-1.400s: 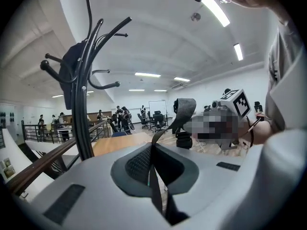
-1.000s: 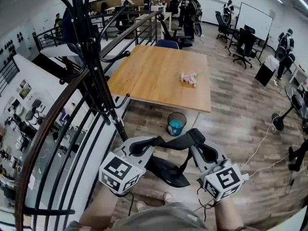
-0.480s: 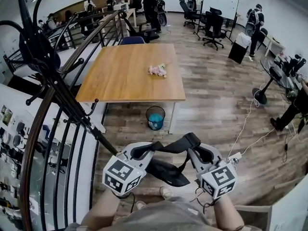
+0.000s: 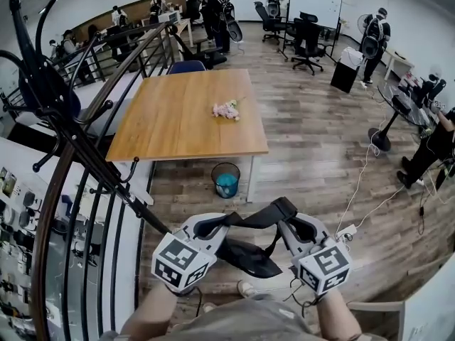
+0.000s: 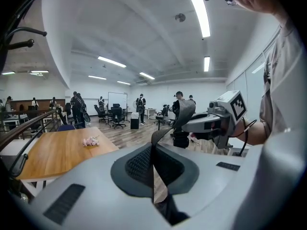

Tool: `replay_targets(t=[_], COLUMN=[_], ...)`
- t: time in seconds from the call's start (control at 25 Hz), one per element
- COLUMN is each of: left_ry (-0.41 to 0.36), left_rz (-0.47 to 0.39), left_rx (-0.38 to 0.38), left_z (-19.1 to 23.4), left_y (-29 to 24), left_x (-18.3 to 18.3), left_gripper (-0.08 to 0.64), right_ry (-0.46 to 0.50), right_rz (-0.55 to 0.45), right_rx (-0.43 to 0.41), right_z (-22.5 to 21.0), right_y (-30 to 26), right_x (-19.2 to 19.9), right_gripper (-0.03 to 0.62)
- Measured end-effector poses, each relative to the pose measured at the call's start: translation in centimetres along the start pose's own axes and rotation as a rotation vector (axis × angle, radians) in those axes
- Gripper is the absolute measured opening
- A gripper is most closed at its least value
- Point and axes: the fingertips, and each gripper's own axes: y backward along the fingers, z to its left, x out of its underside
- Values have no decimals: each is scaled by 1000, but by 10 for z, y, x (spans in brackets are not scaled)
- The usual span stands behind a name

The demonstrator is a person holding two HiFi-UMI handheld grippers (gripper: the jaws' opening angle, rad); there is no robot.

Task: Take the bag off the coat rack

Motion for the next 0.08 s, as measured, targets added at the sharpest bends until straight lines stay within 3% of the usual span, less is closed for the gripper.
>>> replay_targets(t=[0.08], left_ry=[7], left_rz=[-1], left_rx=[3], left_z=[8], left_y=[-2], left_x=[-3], left_gripper=[17], right_ry=[1], right_rz=[-1], right_rx=[-5], right_z=[-2], right_y=[-7], right_x=[-4], right_gripper=[66])
